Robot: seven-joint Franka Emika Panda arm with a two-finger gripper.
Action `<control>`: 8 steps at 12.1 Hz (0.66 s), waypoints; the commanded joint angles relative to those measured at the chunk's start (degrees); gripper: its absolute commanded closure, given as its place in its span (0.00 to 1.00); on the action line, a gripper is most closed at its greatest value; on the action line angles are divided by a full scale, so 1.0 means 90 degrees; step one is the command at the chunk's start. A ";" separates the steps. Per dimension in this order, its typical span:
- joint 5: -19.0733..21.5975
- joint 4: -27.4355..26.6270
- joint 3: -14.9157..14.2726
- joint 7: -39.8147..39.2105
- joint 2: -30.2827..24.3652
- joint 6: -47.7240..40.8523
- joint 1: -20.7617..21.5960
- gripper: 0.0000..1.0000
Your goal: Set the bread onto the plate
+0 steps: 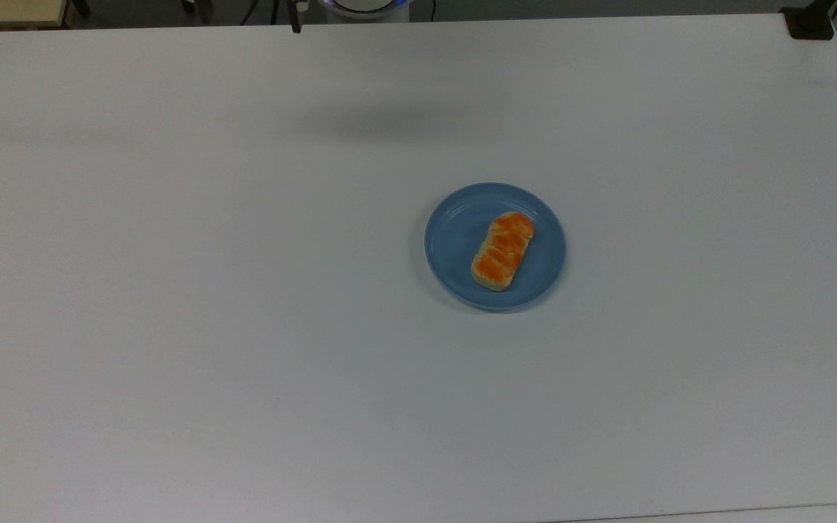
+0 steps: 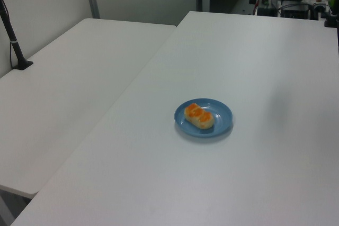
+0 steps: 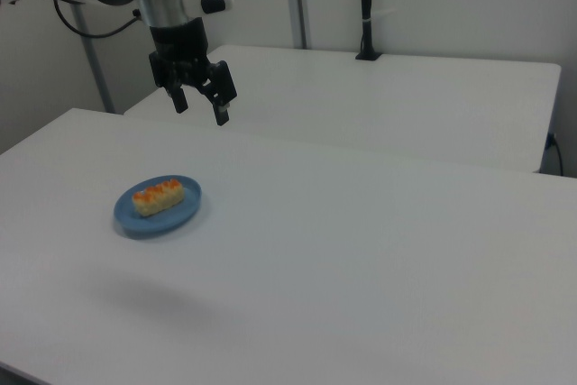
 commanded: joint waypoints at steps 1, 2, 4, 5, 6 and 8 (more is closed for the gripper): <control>-0.0104 -0.0085 -0.0028 0.0412 0.0035 0.0210 0.0281 0.00; -0.0104 -0.0085 -0.0028 0.0412 0.0035 0.0210 0.0310 0.00; -0.0104 -0.0085 -0.0028 0.0412 0.0045 0.0220 0.0310 0.00; -0.0104 -0.0085 -0.0028 0.0412 0.0045 0.0210 0.0310 0.00; -0.0104 -0.0085 -0.0028 0.0392 0.0045 0.0210 0.0310 0.00; -0.0104 -0.0085 -0.0028 0.0334 0.0045 0.0210 0.0310 0.00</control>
